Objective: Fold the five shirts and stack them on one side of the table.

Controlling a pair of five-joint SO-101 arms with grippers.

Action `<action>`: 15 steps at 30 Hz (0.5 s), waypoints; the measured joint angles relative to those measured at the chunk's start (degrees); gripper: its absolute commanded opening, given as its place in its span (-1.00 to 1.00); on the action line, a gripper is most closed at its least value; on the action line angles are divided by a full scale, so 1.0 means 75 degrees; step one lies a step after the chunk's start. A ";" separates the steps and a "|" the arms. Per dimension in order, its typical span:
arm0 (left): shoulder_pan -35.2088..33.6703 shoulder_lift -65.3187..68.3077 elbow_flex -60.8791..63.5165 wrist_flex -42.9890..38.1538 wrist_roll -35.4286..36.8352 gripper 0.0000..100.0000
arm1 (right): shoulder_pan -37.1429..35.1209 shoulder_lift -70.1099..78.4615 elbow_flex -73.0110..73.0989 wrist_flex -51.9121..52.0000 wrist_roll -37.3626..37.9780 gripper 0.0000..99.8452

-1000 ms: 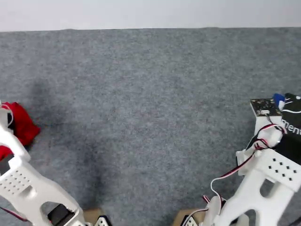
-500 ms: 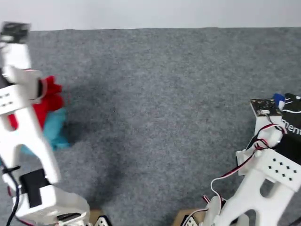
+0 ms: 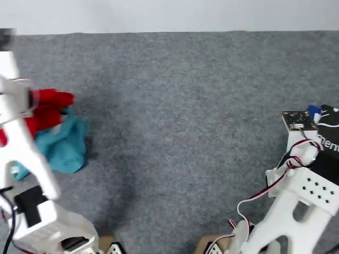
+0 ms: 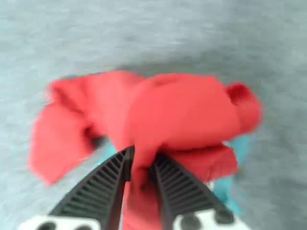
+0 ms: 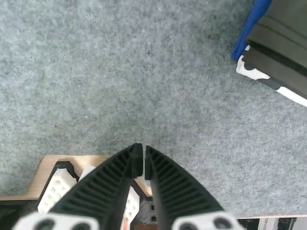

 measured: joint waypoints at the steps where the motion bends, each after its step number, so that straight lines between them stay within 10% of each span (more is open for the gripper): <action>1: -0.0363 0.0000 -0.0070 0.0059 -0.0152 -0.99 | 0.0000 0.0000 0.0000 0.0000 0.0000 -0.98; 15: -0.3317 -0.0047 0.0082 0.0445 -0.1582 -0.56 | 0.0000 0.0000 0.0000 0.0000 0.0000 -0.98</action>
